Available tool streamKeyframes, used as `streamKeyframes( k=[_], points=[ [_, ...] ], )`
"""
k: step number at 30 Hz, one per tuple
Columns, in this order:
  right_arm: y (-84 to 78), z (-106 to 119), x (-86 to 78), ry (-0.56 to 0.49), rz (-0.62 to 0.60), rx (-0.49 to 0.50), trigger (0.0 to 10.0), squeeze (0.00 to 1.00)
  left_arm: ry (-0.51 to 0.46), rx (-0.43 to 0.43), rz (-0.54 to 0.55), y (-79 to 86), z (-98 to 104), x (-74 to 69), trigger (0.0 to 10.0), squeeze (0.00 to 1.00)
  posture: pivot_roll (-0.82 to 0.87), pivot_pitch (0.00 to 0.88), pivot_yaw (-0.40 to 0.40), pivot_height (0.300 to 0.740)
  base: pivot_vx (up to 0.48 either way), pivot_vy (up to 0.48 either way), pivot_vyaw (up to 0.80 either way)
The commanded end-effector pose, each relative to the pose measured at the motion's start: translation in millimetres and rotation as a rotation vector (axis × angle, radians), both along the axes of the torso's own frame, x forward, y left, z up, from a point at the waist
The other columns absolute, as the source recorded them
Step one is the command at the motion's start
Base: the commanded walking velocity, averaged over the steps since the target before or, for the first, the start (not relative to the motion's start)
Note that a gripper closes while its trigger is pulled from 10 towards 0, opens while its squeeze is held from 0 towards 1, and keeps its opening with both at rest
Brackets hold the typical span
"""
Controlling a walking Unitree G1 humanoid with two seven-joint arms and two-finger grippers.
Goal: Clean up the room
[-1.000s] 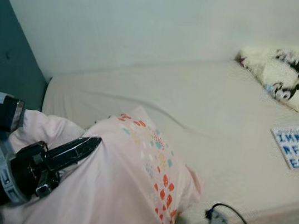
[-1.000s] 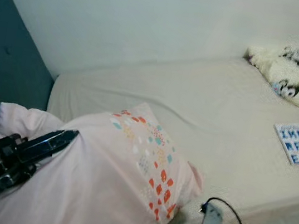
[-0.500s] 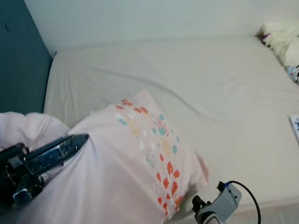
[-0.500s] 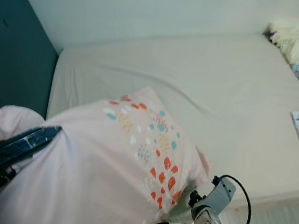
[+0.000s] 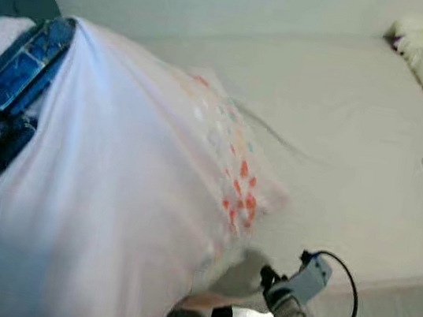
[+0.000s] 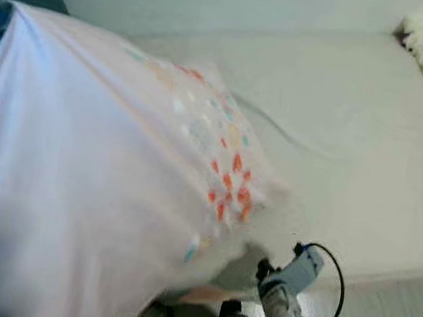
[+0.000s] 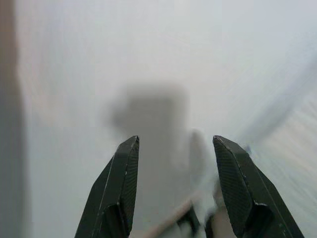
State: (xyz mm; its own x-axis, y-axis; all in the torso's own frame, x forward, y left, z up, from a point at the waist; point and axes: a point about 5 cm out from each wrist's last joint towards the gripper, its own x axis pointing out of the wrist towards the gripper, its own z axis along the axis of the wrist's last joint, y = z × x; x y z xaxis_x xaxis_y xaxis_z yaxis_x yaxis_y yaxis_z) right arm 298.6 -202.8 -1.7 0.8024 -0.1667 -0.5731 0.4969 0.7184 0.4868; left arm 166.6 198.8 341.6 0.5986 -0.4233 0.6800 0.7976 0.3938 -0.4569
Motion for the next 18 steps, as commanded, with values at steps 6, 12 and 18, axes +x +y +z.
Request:
streamKeyframes(
  k=[6,12,18],
  points=[
    [-25.2,16,8.3,-0.110,-0.099,0.018,10.0,0.00,-0.083,-0.066,-0.012,-4.4,8,-16.2,10.0,0.00,0.30,0.335,-0.041,0.740,0.000,0.000,0.00],
    [-37.4,45,30.2,-0.142,-0.090,-0.073,10.0,0.00,-0.061,-0.103,0.056,2.3,3,-24.3,10.0,0.00,0.32,0.324,-0.071,0.740,0.000,0.000,0.00],
    [-20.4,74,55.2,-0.235,-0.009,-0.095,10.0,0.00,0.349,-0.121,0.359,44.6,-51,-21.1,10.0,0.00,0.32,0.326,-0.073,0.740,0.000,0.000,0.00]
  ],
)
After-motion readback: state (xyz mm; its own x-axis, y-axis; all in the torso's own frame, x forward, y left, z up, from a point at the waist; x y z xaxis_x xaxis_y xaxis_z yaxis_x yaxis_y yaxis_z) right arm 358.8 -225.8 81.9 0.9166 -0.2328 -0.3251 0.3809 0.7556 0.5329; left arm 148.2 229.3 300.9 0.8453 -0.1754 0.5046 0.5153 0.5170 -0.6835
